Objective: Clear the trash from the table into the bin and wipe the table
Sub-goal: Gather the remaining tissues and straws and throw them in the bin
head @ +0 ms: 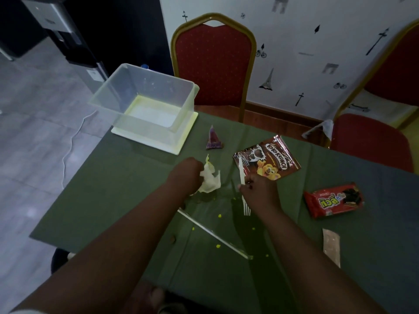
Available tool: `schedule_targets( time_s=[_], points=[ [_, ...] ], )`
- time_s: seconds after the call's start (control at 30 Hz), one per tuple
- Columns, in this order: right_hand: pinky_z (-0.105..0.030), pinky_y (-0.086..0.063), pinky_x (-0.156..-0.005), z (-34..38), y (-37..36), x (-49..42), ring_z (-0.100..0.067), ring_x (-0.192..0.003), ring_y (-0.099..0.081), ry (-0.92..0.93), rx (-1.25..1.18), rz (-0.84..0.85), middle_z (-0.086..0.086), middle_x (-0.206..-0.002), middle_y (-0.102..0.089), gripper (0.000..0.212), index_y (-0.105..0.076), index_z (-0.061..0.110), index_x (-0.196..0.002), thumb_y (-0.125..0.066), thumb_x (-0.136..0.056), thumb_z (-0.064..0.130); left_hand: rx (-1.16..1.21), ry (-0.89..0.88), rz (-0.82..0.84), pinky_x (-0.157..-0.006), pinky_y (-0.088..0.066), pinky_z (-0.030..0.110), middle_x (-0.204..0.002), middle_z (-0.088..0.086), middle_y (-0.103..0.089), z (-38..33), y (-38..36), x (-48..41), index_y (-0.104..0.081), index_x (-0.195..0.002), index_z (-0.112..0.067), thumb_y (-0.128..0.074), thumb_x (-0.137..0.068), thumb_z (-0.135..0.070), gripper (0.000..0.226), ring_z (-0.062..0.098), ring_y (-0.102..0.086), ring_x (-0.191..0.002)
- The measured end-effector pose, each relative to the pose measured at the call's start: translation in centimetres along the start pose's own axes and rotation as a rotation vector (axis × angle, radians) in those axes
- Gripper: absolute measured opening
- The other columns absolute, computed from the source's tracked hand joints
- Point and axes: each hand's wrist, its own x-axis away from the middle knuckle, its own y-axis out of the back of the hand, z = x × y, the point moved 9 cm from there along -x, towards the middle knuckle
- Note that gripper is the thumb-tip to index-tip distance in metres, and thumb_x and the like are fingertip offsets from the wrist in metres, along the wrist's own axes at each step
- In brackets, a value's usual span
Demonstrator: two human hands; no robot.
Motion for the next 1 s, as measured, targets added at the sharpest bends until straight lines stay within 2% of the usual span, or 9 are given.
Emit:
schedule_targets(
  time_s=[0.1,0.23,0.3,0.43,0.53,0.67,0.8,0.9,1.0],
  points=[
    [-0.028,-0.049,-0.064,0.5,-0.2,0.7,-0.018,-0.069,-0.062,0.042,0.019,0.024,0.004,-0.068,-0.065,0.013,-0.063,0.022,-0.074,-0.072,-0.080,0.030,0.179,0.042,-0.141,-0.084,-0.040,0.028,-0.110,0.016,-0.067,0.9,2.3,1.8,-0.070,-0.110,-0.006,-0.071,-0.080,-0.021,0.033,0.031,-0.061,-0.105],
    [-0.027,-0.048,-0.063,1.9,-3.0,3.4,-0.015,-0.066,-0.061,0.118,0.056,0.208,0.009,-0.063,-0.058,0.017,-0.061,0.025,-0.070,-0.075,-0.078,0.030,0.285,0.135,-0.218,-0.060,-0.035,0.016,-0.076,0.006,-0.070,4.3,3.3,6.0,-0.071,-0.078,-0.017,-0.071,-0.078,-0.022,0.006,0.023,-0.067,-0.079],
    [-0.028,-0.048,-0.063,2.5,-5.0,5.0,-0.017,-0.068,-0.061,0.178,0.147,0.306,0.007,-0.064,-0.059,0.018,-0.062,0.022,-0.068,-0.074,-0.077,0.033,0.295,0.196,-0.235,-0.060,-0.031,0.021,-0.072,0.005,-0.067,6.5,3.4,7.8,-0.071,-0.078,-0.014,-0.071,-0.077,-0.018,0.004,0.021,-0.063,-0.074],
    [-0.028,-0.043,-0.065,3.6,-8.7,7.5,-0.026,-0.083,-0.064,0.320,0.398,0.409,-0.003,-0.086,-0.068,0.020,-0.066,0.019,-0.081,-0.066,-0.077,0.038,0.347,0.319,-0.282,-0.064,-0.034,0.025,-0.071,-0.003,-0.060,11.2,3.3,10.9,-0.070,-0.080,-0.015,-0.072,-0.078,-0.020,0.005,0.019,-0.059,-0.073],
    [-0.031,-0.045,-0.069,4.6,-10.8,8.6,-0.029,-0.091,-0.063,0.418,0.540,0.424,-0.006,-0.095,-0.065,0.022,-0.064,0.019,-0.089,-0.062,-0.081,0.040,0.356,0.383,-0.308,-0.062,-0.037,0.026,-0.076,0.000,-0.064,13.9,3.2,12.5,-0.069,-0.083,-0.013,-0.071,-0.078,-0.021,0.010,0.018,-0.058,-0.072],
    [-0.032,-0.049,-0.076,5.4,-12.2,9.0,-0.028,-0.096,-0.064,0.448,0.683,0.392,-0.006,-0.102,-0.064,0.021,-0.065,0.020,-0.097,-0.058,-0.085,0.035,0.396,0.450,-0.336,-0.055,-0.031,0.006,-0.072,-0.007,-0.059,16.5,3.2,14.6,-0.068,-0.083,-0.015,-0.070,-0.080,-0.023,0.010,0.003,-0.048,-0.061],
    [-0.033,-0.050,-0.077,5.0,-12.0,8.7,-0.027,-0.096,-0.065,0.413,0.740,0.369,-0.005,-0.102,-0.065,0.021,-0.067,0.020,-0.098,-0.057,-0.086,0.033,0.402,0.459,-0.311,-0.056,-0.033,0.011,-0.068,-0.008,-0.060,17.2,2.6,15.2,-0.066,-0.079,-0.017,-0.068,-0.081,-0.026,0.009,0.005,-0.051,-0.062],
    [-0.033,-0.050,-0.076,5.2,-12.0,8.9,-0.026,-0.095,-0.065,0.412,0.772,0.359,-0.004,-0.102,-0.066,0.017,-0.068,0.020,-0.097,-0.056,-0.088,0.029,0.415,0.474,-0.318,-0.054,-0.031,0.008,-0.066,-0.010,-0.057,18.1,2.7,15.9,-0.066,-0.078,-0.019,-0.068,-0.080,-0.025,0.007,0.003,-0.051,-0.061],
    [-0.031,-0.049,-0.072,6.6,-11.3,8.8,-0.025,-0.092,-0.066,0.425,0.734,0.305,-0.002,-0.097,-0.067,0.018,-0.068,0.021,-0.093,-0.059,-0.085,0.034,0.432,0.477,-0.356,-0.055,-0.036,0.006,-0.063,-0.012,-0.055,19.1,3.2,16.8,-0.066,-0.076,-0.017,-0.069,-0.080,-0.023,0.008,-0.001,-0.049,-0.059]
  ],
)
